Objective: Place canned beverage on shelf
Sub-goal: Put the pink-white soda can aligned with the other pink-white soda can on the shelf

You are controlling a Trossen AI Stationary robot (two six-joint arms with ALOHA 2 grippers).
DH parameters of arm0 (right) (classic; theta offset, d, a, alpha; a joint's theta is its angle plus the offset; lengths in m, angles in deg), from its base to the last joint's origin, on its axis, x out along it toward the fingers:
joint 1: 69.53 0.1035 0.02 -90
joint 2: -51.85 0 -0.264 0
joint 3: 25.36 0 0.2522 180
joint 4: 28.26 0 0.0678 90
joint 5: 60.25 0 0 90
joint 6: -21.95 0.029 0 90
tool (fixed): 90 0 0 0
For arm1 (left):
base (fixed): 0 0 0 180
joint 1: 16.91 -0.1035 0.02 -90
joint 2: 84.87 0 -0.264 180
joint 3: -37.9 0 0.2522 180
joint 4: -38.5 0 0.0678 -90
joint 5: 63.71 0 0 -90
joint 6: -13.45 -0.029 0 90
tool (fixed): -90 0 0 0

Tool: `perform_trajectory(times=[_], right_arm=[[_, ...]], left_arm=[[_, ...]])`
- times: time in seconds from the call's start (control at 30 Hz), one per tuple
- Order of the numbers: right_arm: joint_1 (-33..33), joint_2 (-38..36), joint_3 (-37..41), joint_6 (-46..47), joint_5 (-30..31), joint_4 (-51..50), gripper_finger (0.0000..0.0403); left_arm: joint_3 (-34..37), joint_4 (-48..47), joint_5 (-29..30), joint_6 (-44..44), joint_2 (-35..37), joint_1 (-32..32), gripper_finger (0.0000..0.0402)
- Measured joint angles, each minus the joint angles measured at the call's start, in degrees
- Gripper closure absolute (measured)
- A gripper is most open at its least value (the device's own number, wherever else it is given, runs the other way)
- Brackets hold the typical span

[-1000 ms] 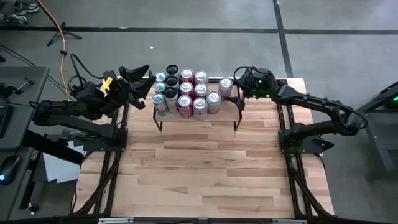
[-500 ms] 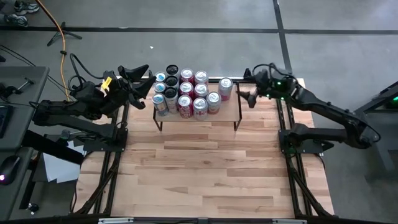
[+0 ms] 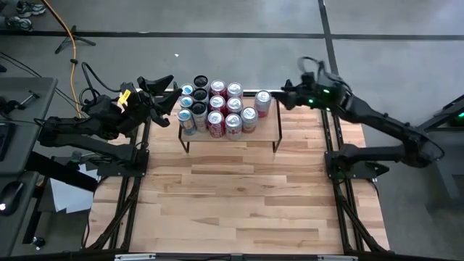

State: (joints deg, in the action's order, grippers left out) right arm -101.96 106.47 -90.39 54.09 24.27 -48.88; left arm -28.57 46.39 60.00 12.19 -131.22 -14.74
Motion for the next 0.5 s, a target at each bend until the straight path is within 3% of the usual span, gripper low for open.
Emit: perform_trajectory(times=[0.27,0.5], right_arm=[[2.4,18.5,-30.7,-0.3,5.7,-40.5,0.0025],[2.8,31.9,-50.9,1.6,7.4,-56.4,0.0025]], left_arm=[[0.0,0.0,0.0,0.1,0.0,0.0,0.0145],[0.0,0.0,0.0,0.1,0.0,0.0,0.0145]])
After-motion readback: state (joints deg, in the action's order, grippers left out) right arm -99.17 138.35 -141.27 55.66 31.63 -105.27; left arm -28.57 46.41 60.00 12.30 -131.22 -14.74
